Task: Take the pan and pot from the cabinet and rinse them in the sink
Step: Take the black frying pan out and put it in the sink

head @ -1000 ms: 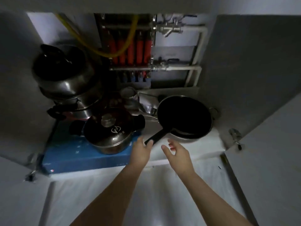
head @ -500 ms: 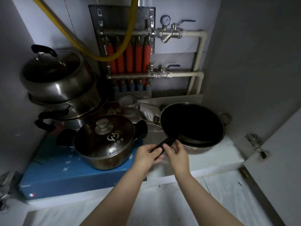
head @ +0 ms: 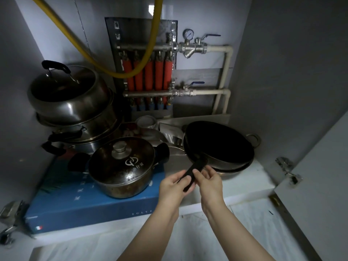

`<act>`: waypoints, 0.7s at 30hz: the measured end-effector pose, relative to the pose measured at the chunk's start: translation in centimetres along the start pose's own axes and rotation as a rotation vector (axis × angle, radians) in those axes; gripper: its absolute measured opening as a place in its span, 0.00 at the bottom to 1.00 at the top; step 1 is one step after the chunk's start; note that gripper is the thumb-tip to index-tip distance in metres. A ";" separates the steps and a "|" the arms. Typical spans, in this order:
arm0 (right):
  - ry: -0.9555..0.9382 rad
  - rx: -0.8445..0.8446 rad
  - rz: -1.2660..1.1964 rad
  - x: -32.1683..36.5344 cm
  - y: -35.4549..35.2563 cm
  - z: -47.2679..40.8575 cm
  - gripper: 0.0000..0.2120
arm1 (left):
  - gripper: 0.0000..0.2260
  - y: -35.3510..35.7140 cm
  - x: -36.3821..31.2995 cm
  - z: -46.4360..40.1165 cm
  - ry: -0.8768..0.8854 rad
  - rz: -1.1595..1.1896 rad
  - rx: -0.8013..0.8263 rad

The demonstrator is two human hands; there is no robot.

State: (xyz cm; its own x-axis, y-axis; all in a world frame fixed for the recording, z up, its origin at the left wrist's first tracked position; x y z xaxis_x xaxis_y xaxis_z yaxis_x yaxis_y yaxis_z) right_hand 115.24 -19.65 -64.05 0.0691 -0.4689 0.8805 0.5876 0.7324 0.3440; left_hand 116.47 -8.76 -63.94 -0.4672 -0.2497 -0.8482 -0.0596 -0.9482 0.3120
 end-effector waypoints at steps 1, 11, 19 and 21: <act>0.002 0.002 0.006 0.5 0.0 0.8 0.25 | 0.13 0.1 -0.3 1.0 -0.003 0.021 0.005; 0.208 0.042 0.215 10.5 2.5 15.1 0.27 | 0.09 0.8 -9.5 18.6 -0.110 0.198 -0.081; 0.550 0.258 0.331 18.0 7.6 30.3 0.12 | 0.14 -2.6 -18.8 36.6 -0.150 -0.018 -0.215; 0.584 0.285 0.326 19.1 8.5 34.1 0.12 | 0.14 -3.5 -20.4 40.6 -0.151 -0.062 -0.243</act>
State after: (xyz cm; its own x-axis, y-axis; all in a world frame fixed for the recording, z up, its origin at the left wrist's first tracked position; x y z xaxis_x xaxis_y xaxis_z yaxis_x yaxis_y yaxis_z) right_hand 94.04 -5.57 -33.22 0.6710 -0.3333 0.6623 0.2359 0.9428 0.2354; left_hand 90.43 7.57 -30.37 -0.5965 -0.1751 -0.7833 0.1127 -0.9845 0.1342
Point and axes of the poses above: each hand's wrist, its own z-axis away from the middle knuckle, its own y-axis out of the palm, x = y × z, the point moved 5 cm from there along -z, towards the middle knuckle, and after that the axes turned 5 degrees about -z, right-handed, at the moved point
